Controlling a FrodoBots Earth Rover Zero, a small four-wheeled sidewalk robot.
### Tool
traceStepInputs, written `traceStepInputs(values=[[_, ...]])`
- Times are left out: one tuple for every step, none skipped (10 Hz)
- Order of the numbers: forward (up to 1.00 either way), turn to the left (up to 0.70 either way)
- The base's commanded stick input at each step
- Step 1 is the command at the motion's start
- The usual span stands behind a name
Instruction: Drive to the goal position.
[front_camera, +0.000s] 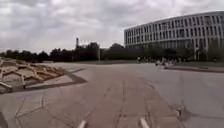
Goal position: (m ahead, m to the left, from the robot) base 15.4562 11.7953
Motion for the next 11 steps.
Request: traceStepInputs(values=[[0.70, 0.31], [0.70, 0.35], [0.70, 0.25], [0.70, 0.00], [0.70, 0.00], [0.70, 0.00], [0.70, 0.00], [0.70, 0.00], [0.70, 0.00], [0.70, 0.00], [0.70, 0.00]])
